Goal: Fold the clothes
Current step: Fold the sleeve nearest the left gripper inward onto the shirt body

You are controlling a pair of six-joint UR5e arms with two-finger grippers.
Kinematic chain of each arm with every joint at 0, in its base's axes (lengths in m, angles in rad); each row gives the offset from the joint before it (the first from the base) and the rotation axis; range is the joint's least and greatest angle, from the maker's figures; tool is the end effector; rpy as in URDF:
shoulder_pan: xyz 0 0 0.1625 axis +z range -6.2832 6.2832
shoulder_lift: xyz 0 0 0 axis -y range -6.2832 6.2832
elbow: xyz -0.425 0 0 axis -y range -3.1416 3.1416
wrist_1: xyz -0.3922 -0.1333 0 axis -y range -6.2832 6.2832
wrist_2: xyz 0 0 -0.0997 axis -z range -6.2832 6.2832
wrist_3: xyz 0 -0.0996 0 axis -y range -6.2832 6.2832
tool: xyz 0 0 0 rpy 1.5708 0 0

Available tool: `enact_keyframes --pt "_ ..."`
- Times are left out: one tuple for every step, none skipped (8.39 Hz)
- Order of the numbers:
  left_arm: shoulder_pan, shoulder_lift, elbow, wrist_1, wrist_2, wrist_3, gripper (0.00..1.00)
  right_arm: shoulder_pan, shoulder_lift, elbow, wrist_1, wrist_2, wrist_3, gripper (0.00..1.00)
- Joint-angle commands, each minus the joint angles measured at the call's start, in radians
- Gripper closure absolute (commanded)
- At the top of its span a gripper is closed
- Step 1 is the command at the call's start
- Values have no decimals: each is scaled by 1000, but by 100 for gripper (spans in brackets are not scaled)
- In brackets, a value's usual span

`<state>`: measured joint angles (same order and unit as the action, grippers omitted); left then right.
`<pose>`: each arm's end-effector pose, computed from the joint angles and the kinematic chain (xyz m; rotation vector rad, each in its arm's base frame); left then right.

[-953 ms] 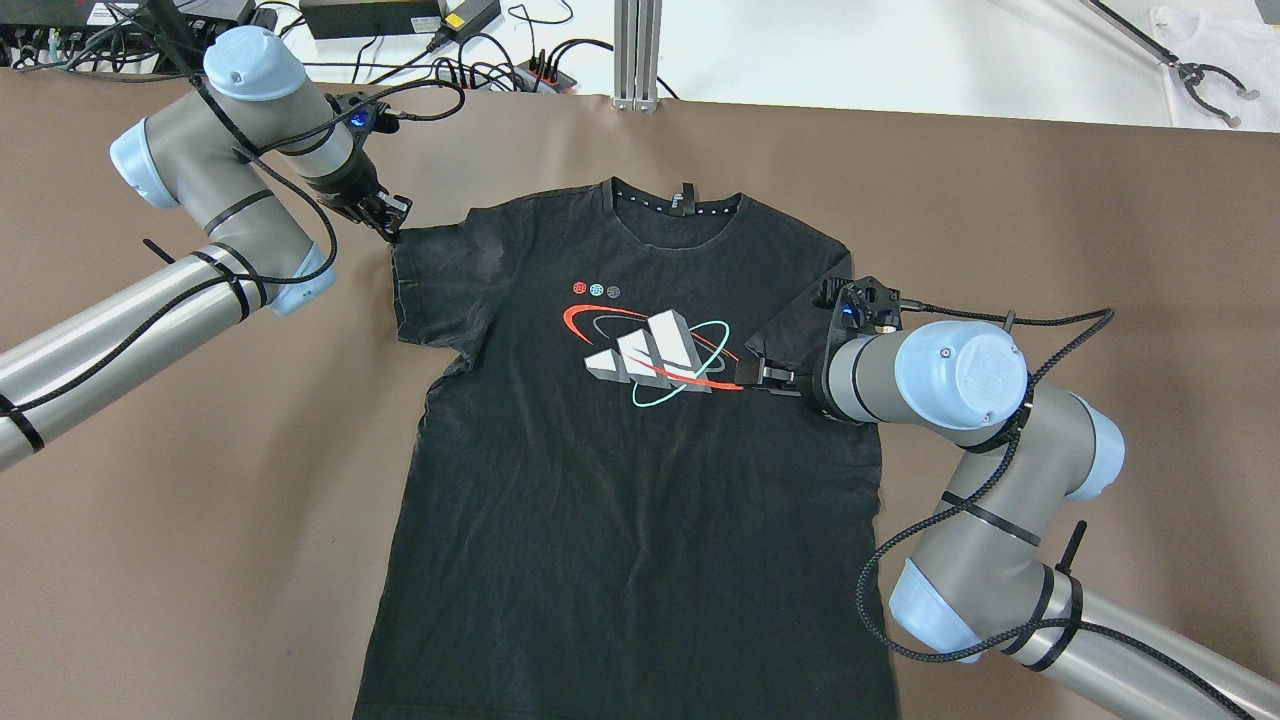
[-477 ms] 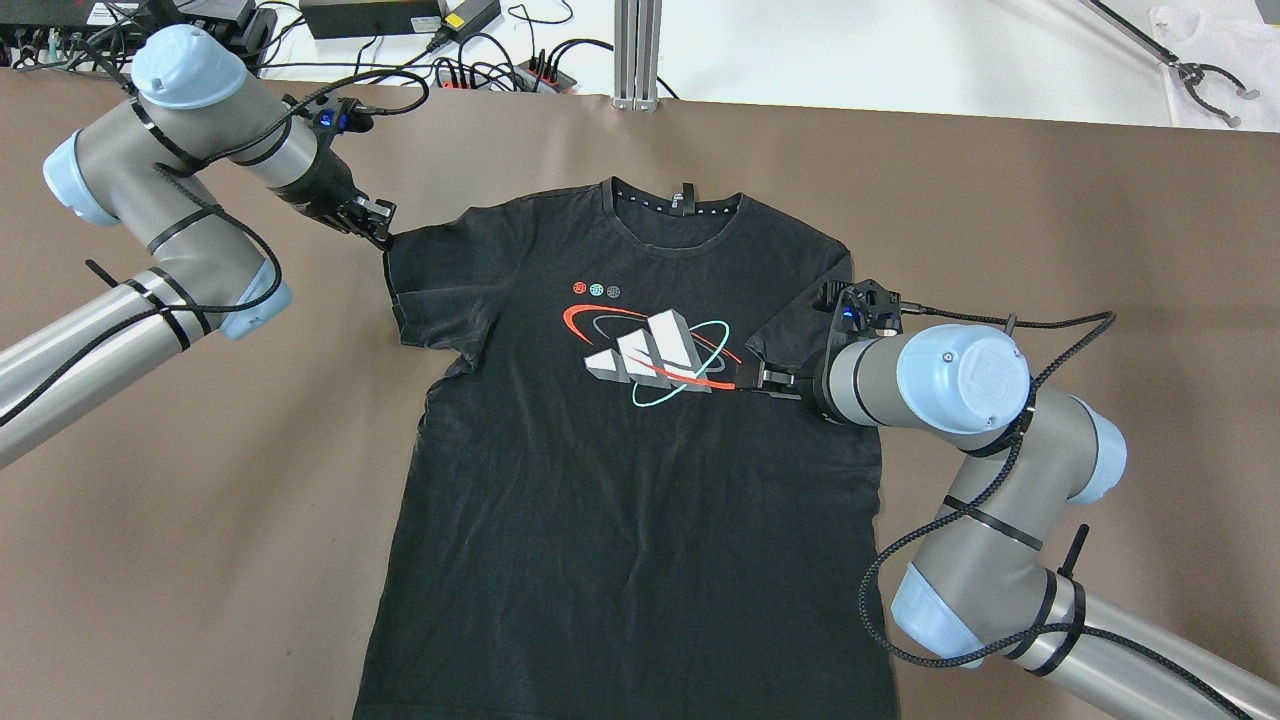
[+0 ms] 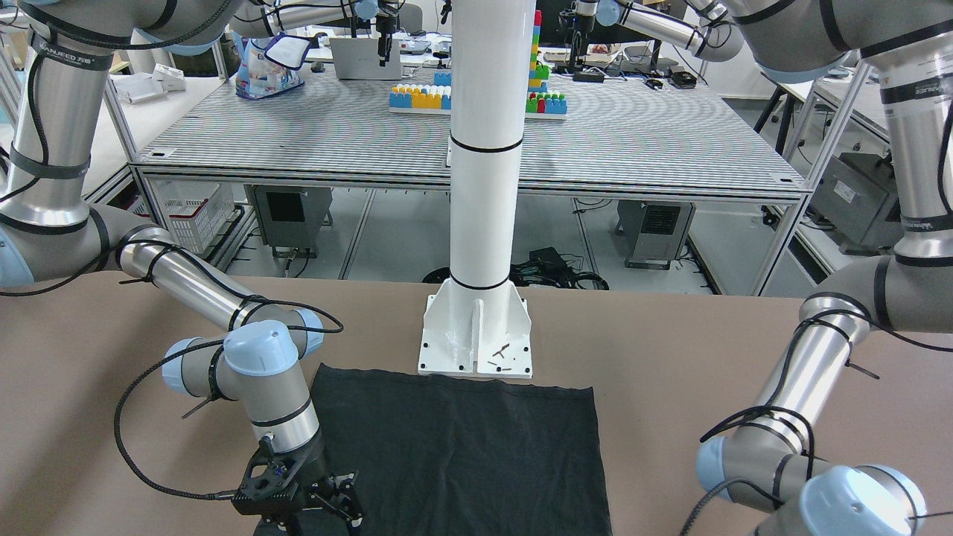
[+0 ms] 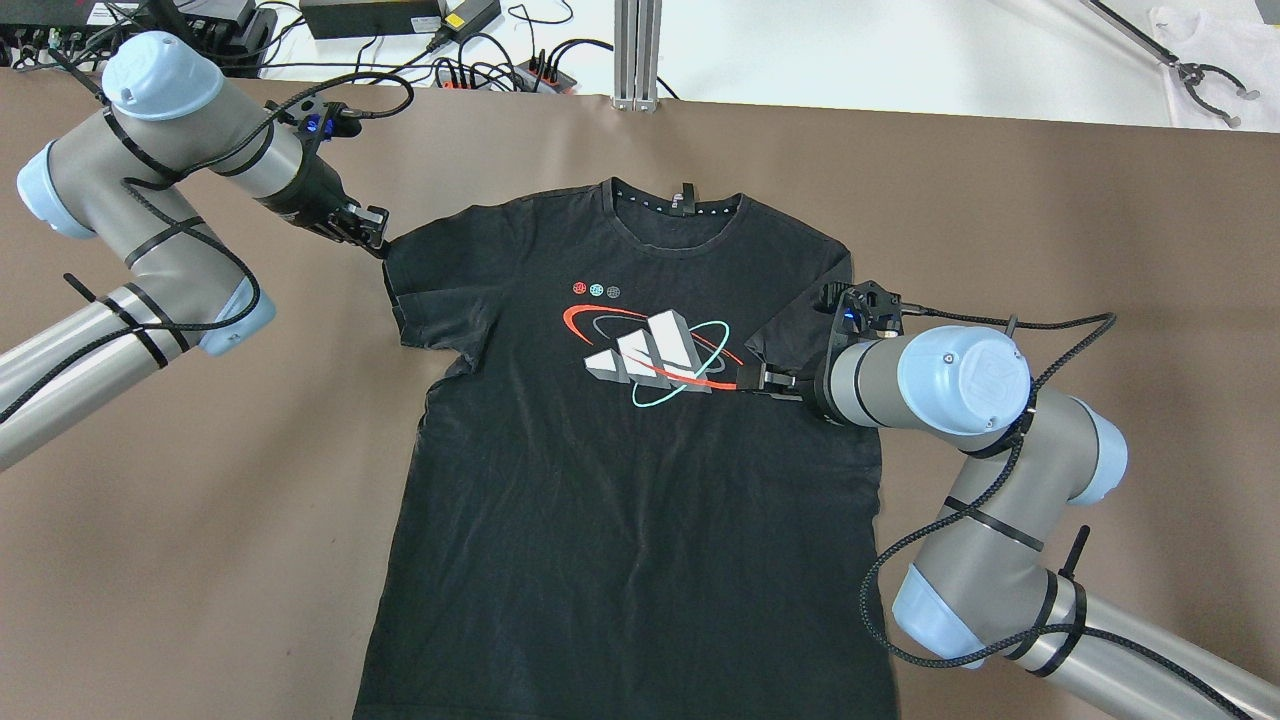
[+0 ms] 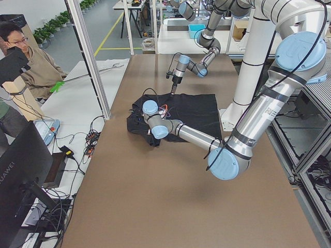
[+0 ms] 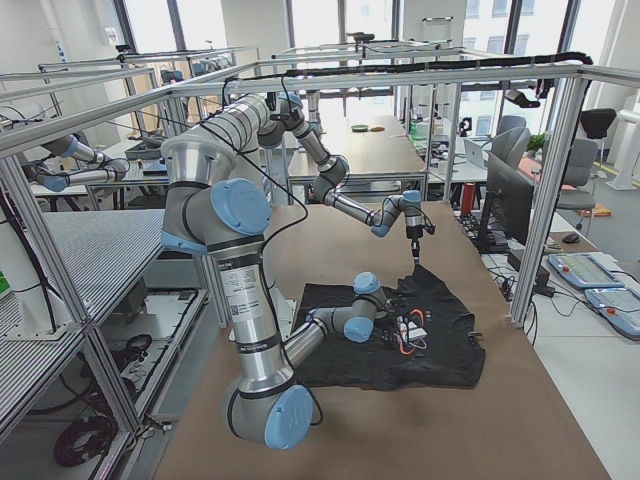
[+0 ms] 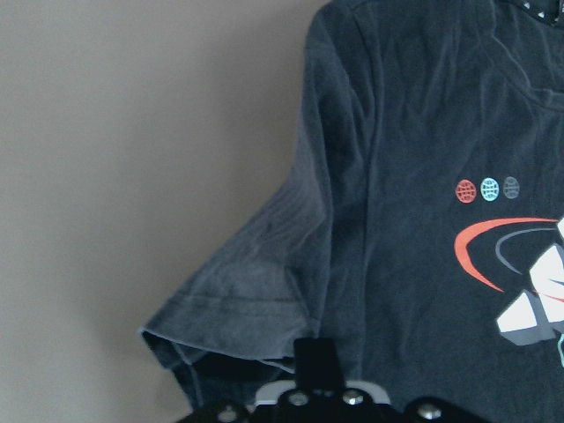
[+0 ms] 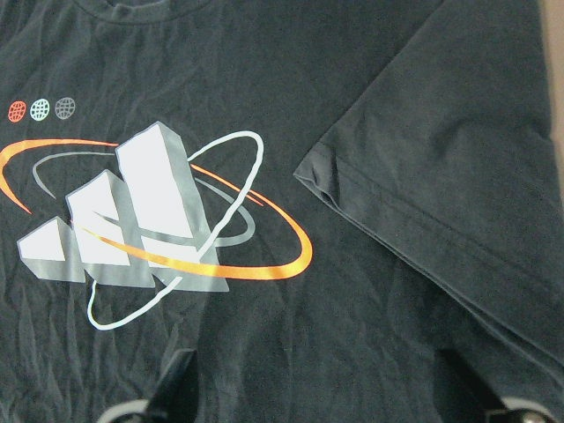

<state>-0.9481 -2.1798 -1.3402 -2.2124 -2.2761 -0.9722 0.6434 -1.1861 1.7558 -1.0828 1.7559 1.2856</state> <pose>0.3666 -0.6285 0.3209 0.2209 1.1399 0.0501 -0.4303 -0.4663 0.3061 0.3231 -1.0199 0.2256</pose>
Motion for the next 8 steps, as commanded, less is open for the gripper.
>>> enact_keyframes --pt "109 -70 -16 3 109 -170 100 -1 -13 -1 1 1 -3 6" --pt "129 -96 -11 5 134 -204 100 -1 -15 -1 1 1 -2 6" --pt "152 -136 28 8 194 -220 100 -1 -18 -1 1 1 0 6" --pt "154 -209 118 7 210 -227 100 -1 -21 -1 1 1 1 6" --pt "154 -257 187 5 227 -243 100 -2 -21 1 1 1 1 6" --pt "166 -265 214 -1 260 -240 100 -2 -21 1 1 1 1 6" --pt "175 -282 234 -3 306 -244 100 -4 -21 1 1 2 1 6" --pt "178 -297 254 -3 314 -246 100 -4 -20 2 1 2 1 6"
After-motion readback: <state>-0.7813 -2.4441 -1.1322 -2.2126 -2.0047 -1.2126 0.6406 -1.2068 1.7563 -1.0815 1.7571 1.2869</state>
